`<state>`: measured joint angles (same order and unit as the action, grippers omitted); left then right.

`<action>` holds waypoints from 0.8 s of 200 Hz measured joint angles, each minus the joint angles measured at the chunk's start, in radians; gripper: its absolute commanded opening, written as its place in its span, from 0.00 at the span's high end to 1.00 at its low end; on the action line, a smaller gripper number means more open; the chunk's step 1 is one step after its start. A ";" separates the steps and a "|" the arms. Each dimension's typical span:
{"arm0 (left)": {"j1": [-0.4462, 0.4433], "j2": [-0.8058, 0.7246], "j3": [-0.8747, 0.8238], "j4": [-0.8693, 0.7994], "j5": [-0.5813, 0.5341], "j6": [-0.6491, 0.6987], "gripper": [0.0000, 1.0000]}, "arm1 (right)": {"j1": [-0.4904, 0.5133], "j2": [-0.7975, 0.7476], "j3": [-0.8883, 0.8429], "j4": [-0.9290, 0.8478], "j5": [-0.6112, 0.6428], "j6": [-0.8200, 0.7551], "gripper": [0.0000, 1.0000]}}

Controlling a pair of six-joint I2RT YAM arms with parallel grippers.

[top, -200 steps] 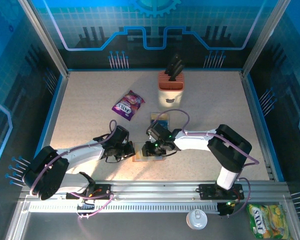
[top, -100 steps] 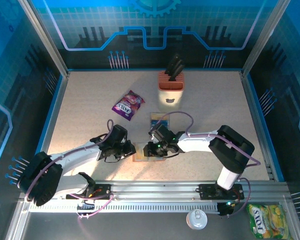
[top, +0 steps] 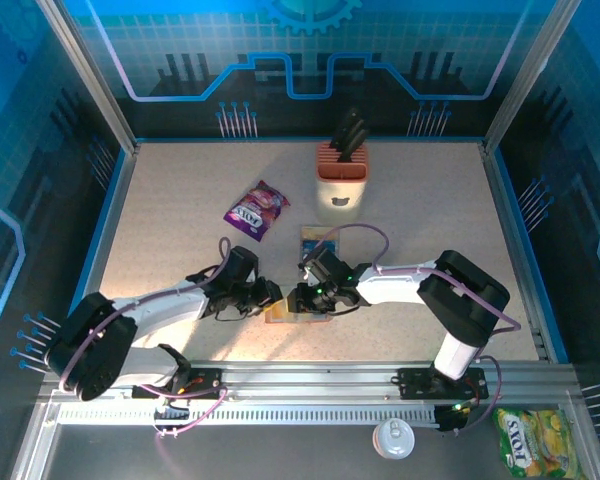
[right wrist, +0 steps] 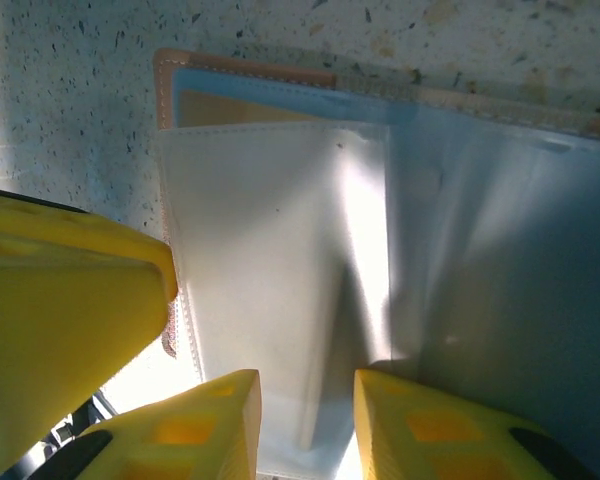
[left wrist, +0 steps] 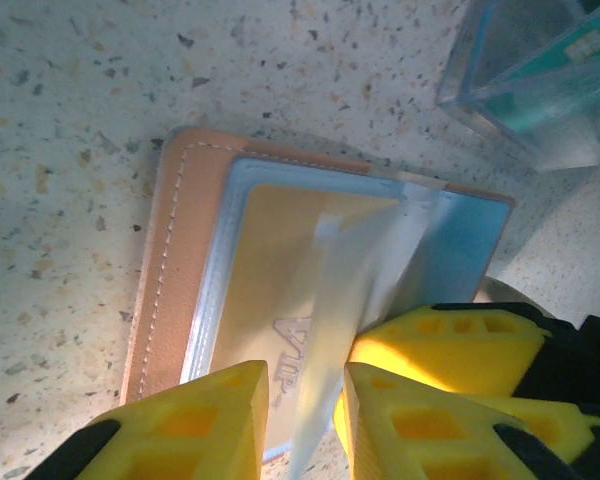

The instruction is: Take the credit cards out of the card holder

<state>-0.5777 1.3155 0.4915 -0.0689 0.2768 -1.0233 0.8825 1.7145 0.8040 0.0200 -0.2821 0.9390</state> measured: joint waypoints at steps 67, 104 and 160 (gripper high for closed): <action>0.000 0.047 -0.002 0.053 0.026 -0.016 0.79 | 0.000 0.000 0.000 0.001 -0.003 0.005 0.68; 0.000 0.048 -0.005 0.067 0.038 -0.026 0.80 | 0.000 -0.014 0.000 -0.012 -0.002 0.004 0.68; -0.001 0.023 -0.002 0.045 0.039 -0.026 0.77 | 0.000 -0.136 0.003 -0.101 0.032 -0.014 0.68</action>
<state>-0.5789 1.3388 0.4896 -0.0242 0.3153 -1.0489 0.8822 1.5784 0.8070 -0.0811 -0.2504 0.9249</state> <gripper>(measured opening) 0.226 0.321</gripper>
